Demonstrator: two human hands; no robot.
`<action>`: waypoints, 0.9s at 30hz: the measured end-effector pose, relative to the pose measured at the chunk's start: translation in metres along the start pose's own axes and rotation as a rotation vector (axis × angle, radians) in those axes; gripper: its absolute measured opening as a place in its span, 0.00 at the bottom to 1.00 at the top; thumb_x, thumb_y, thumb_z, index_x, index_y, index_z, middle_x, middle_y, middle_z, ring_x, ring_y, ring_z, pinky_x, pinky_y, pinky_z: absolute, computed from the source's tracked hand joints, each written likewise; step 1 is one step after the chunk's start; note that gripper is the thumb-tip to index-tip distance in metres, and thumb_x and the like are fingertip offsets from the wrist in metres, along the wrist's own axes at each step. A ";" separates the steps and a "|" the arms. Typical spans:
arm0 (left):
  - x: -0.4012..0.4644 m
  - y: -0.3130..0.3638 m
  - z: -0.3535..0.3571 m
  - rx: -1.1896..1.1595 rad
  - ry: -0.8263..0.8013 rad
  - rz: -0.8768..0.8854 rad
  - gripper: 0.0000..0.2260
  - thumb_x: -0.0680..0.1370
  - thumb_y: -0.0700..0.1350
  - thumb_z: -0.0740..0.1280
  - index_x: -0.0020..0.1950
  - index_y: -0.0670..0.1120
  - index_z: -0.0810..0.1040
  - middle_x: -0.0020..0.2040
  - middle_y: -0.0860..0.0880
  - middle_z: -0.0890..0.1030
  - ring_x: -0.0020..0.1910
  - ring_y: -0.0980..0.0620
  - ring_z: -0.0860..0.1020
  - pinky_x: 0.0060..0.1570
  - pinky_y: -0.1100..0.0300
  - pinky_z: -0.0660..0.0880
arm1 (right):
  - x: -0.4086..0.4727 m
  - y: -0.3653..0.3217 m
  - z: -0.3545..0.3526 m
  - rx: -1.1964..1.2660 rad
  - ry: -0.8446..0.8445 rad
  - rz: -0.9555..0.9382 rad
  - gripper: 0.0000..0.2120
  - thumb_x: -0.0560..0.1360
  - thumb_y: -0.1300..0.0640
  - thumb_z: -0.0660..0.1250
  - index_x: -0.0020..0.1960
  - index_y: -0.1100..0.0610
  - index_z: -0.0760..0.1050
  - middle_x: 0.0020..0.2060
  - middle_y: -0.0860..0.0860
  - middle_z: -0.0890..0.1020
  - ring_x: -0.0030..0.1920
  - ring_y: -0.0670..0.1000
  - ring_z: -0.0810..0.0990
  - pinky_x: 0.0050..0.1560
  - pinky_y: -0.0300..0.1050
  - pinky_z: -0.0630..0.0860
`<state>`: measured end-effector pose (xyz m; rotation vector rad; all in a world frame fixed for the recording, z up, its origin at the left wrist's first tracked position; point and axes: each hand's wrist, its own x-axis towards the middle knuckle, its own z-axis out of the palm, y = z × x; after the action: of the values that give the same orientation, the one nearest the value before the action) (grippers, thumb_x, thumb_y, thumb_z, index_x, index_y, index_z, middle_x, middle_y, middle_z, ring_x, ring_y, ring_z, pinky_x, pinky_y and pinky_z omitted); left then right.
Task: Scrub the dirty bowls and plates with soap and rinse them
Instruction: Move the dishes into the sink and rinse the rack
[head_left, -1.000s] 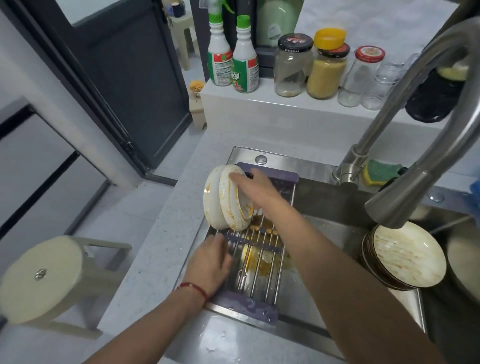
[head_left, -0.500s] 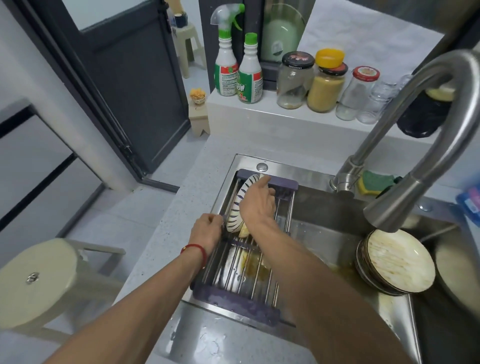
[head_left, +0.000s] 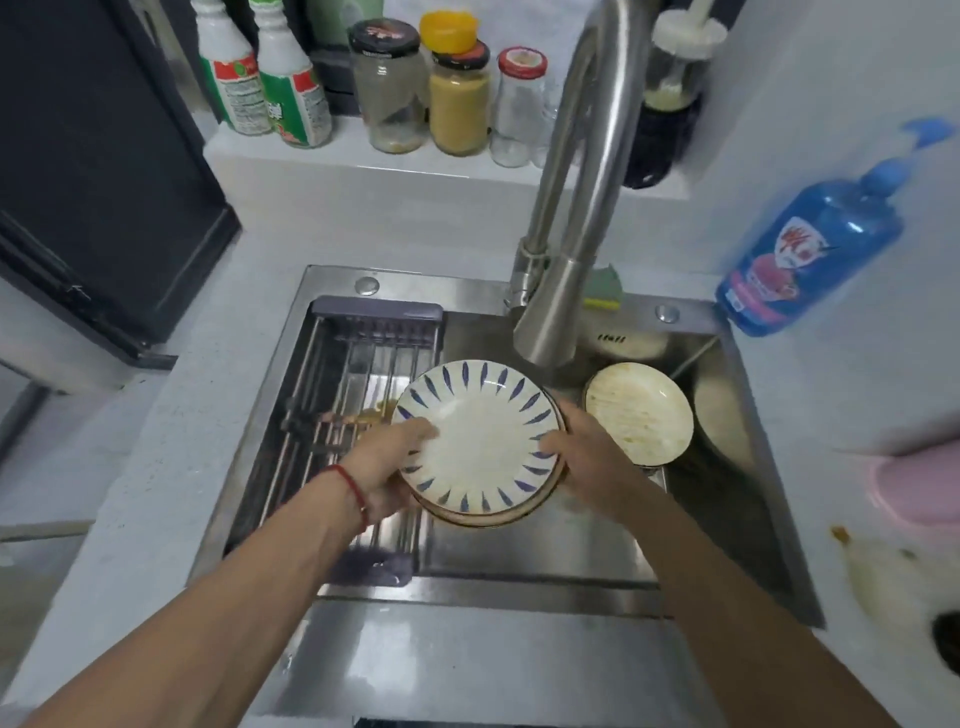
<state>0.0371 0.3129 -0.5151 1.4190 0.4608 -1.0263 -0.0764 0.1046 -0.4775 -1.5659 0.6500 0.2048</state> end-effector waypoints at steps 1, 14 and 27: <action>0.002 -0.009 0.016 0.017 -0.067 -0.029 0.13 0.79 0.35 0.67 0.64 0.39 0.79 0.54 0.40 0.85 0.45 0.42 0.84 0.34 0.50 0.84 | -0.006 0.009 -0.018 0.005 0.000 0.028 0.26 0.76 0.73 0.57 0.66 0.50 0.75 0.51 0.48 0.87 0.50 0.51 0.87 0.43 0.45 0.84; 0.092 -0.124 0.200 0.460 -0.047 0.023 0.22 0.69 0.33 0.59 0.59 0.39 0.83 0.41 0.44 0.85 0.39 0.45 0.83 0.37 0.54 0.82 | 0.008 0.141 -0.156 -0.538 0.161 0.418 0.31 0.78 0.61 0.61 0.79 0.57 0.59 0.68 0.57 0.76 0.66 0.60 0.76 0.61 0.48 0.73; 0.111 -0.128 0.210 0.657 -0.121 0.112 0.16 0.71 0.39 0.69 0.57 0.47 0.85 0.51 0.46 0.87 0.52 0.45 0.84 0.58 0.50 0.82 | 0.029 0.051 -0.135 -0.689 0.223 -0.055 0.14 0.80 0.59 0.64 0.64 0.54 0.79 0.58 0.53 0.83 0.57 0.55 0.81 0.58 0.52 0.78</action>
<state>-0.0704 0.1017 -0.6441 1.9176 -0.0632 -1.2228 -0.1130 -0.0313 -0.5192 -2.2905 0.7528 0.2280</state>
